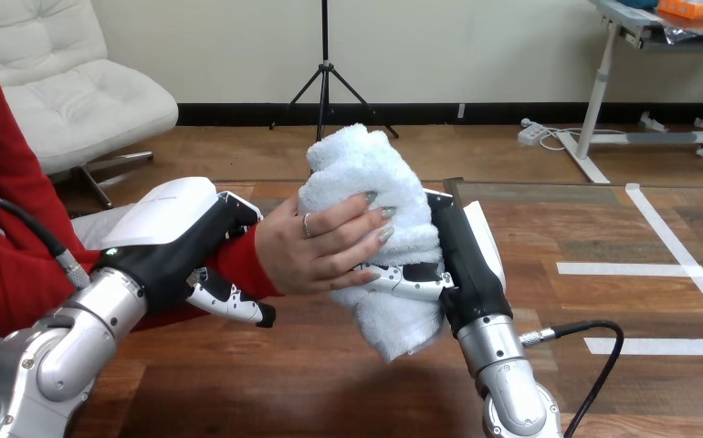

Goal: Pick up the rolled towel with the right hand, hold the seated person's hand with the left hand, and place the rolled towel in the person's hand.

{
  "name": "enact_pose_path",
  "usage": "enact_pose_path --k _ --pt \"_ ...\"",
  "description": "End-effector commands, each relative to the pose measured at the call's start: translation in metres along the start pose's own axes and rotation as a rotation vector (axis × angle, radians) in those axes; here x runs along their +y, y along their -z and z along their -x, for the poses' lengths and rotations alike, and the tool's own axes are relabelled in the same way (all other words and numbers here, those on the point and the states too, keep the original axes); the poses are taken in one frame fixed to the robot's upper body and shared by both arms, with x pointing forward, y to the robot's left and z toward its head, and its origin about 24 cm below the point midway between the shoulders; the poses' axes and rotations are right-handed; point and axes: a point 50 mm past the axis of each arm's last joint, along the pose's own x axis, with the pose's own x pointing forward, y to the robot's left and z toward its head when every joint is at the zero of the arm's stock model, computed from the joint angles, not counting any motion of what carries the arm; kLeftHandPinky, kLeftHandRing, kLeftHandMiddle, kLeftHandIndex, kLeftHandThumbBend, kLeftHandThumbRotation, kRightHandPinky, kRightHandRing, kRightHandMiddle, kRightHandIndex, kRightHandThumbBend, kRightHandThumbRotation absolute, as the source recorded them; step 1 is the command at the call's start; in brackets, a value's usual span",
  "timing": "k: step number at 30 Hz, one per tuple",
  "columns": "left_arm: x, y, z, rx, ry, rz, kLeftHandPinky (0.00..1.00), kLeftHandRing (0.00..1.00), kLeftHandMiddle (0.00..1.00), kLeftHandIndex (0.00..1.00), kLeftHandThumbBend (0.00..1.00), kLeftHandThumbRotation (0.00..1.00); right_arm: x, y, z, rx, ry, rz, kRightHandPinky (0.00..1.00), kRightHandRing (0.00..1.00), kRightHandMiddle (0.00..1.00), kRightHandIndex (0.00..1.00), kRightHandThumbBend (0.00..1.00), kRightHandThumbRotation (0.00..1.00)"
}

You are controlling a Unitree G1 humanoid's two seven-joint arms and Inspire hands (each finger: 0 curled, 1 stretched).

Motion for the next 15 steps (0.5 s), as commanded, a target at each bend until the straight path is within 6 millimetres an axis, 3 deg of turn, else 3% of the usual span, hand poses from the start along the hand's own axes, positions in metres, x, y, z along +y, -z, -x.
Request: enact_pose_path --k 1,10,15 --pt "0.0282 -0.0228 -0.0104 -0.111 -0.11 -0.028 0.27 0.32 0.39 0.4 0.81 0.0 0.008 -0.0337 -0.0183 -0.165 -0.038 -0.006 0.26 0.3 0.36 0.42 0.76 0.0" --pt "0.0277 -0.0234 -0.0098 -0.107 -0.107 -0.027 0.27 0.33 0.39 0.4 0.81 0.0 0.0045 -0.0305 -0.0167 -0.124 -0.039 0.008 0.28 0.33 0.39 0.43 0.76 0.0" --pt "0.0272 -0.0234 -0.0095 -0.111 -0.111 -0.022 0.28 0.34 0.39 0.41 0.81 0.0 0.0021 -0.0283 -0.0159 -0.08 -0.042 -0.006 0.31 0.37 0.42 0.47 0.78 0.08"
